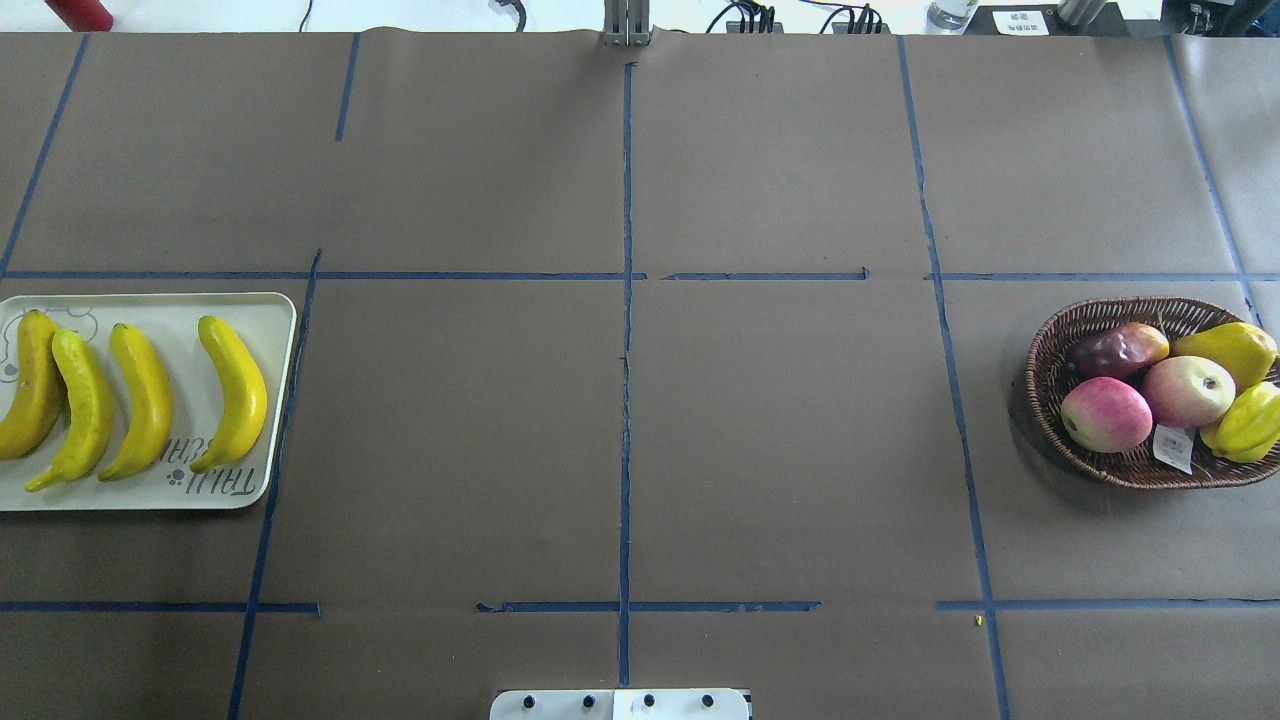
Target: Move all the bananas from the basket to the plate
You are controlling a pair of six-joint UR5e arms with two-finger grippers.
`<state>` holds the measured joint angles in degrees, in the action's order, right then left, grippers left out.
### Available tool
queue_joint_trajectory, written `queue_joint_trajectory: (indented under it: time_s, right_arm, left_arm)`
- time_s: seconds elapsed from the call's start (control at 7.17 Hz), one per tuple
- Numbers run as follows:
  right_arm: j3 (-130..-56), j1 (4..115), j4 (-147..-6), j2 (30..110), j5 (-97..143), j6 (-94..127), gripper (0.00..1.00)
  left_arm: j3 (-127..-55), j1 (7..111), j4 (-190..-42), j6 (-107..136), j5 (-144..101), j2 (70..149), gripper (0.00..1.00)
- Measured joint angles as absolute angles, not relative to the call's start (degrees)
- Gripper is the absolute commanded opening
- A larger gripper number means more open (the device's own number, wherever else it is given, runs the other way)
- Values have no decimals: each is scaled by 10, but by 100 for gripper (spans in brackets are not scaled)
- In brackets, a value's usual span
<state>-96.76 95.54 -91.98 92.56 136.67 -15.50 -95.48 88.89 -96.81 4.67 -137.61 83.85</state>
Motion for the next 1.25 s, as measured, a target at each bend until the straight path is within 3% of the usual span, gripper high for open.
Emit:
queue_joint_trajectory:
  time_s: [0.7,1.25]
  right_arm:
    - [-908,955,-919,925,1387,-144,100]
    - [-904,955,-917,926,1392,-35,100]
  left_arm:
    - [-959,903,-884,5,-1380,844,100]
    - [-959,904,-885,5,-1384,843,100]
